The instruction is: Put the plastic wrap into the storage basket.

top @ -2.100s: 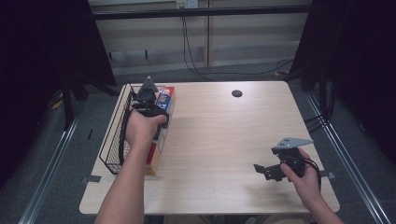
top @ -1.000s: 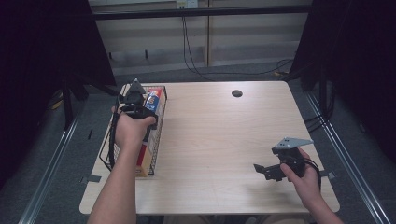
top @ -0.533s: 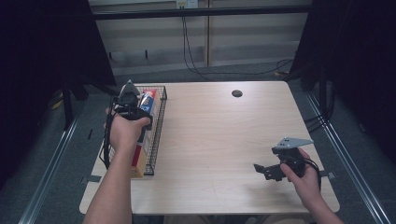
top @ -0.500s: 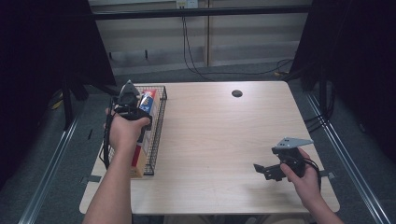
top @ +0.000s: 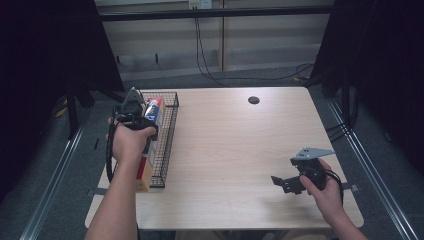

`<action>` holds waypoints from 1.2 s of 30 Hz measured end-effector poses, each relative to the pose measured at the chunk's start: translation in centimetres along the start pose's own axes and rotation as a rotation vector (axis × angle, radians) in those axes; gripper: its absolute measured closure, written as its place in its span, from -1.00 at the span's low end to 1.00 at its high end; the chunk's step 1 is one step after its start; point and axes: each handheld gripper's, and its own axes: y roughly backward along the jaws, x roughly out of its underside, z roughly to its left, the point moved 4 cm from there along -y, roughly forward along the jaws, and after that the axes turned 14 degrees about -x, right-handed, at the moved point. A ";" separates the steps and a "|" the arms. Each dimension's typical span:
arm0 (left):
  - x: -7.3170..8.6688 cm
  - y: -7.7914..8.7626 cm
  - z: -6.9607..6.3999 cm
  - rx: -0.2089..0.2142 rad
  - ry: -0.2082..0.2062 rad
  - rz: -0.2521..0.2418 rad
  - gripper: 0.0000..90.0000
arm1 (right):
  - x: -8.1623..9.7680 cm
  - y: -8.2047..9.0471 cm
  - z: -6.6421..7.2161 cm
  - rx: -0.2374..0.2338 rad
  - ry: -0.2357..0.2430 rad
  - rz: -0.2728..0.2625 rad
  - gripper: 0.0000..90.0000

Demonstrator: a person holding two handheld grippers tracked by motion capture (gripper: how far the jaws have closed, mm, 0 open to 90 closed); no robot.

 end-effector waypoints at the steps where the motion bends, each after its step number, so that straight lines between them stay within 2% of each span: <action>1: 0.0 0.0 0.1 -0.004 0.004 0.002 -0.02 | 0.0 0.0 0.0 0.000 0.000 0.000 -0.96; 4: 0.1 -0.2 0.3 -0.005 -0.002 0.000 -0.02 | 0.0 0.0 0.0 0.000 -0.002 0.001 -0.96; 7: 0.1 -0.3 0.4 -0.009 0.012 0.007 -0.02 | 0.0 0.0 0.1 -0.003 0.000 0.003 -0.96; 10: 0.2 -0.5 0.6 -0.009 0.005 0.008 -0.02 | 0.0 0.0 0.1 -0.004 -0.001 0.004 -0.96; 18: 0.2 -0.9 0.8 -0.009 0.024 0.013 -0.02 | 0.0 0.0 0.1 -0.005 0.001 0.004 -0.96; 26: 0.2 -1.5 1.2 -0.015 0.016 0.016 -0.02 | 0.0 0.0 0.0 -0.004 0.000 0.004 -0.96; 36: 0.4 -2.0 1.9 -0.022 0.029 0.021 -0.02 | 0.0 -0.1 0.0 -0.002 0.002 0.004 -0.96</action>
